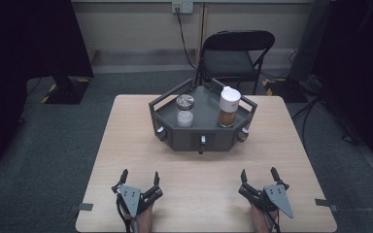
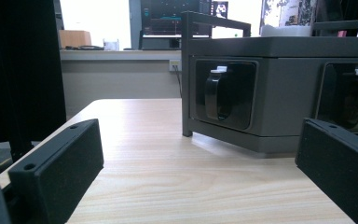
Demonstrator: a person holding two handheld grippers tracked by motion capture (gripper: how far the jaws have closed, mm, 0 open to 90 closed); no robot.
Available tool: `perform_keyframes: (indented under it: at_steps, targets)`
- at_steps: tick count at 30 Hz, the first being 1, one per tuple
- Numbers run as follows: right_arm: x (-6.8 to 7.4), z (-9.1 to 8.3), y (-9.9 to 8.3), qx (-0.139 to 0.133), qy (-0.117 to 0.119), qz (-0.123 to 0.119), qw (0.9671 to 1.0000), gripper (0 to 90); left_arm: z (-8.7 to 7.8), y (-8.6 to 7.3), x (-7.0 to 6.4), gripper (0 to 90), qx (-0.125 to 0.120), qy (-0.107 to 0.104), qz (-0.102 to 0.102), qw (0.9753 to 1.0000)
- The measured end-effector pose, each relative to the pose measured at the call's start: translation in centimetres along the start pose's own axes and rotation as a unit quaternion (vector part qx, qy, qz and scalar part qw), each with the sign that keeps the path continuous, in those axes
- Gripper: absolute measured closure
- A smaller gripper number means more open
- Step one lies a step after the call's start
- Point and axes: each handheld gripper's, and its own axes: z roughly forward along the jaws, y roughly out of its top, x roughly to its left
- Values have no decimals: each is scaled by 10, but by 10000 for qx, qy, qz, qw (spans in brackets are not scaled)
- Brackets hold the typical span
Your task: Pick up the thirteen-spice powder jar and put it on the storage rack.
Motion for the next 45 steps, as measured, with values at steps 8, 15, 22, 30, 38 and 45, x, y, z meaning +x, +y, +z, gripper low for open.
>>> perform_keyframes:
  at_steps: [8, 15, 22, 30, 38, 45]
  targets:
    - [-2, 0, -1, -27, 67, 13, 10000, 0, 0, 0, 0, 3, -1, 0, 2, 10000]
    - [-3, -1, -1, -33, 74, 19, 10000, 0, 0, 0, 0, 3, -2, 5, 0, 10000]
    - [-2, -1, -1, -27, 68, 13, 10000, 0, 0, 0, 0, 3, 0, 7, 1, 10000]
    - [-2, -1, -1, -27, 50, 13, 10000, 0, 0, 0, 0, 3, -2, -1, -1, 10000]
    - [-2, 0, -1, -24, 62, 13, 10000, 0, 0, 0, 1, 2, 0, -17, 1, 10000]
    - [-2, 0, -1, -25, 67, 13, 10000, 0, 0, 0, 1, 3, 0, -17, 1, 10000]
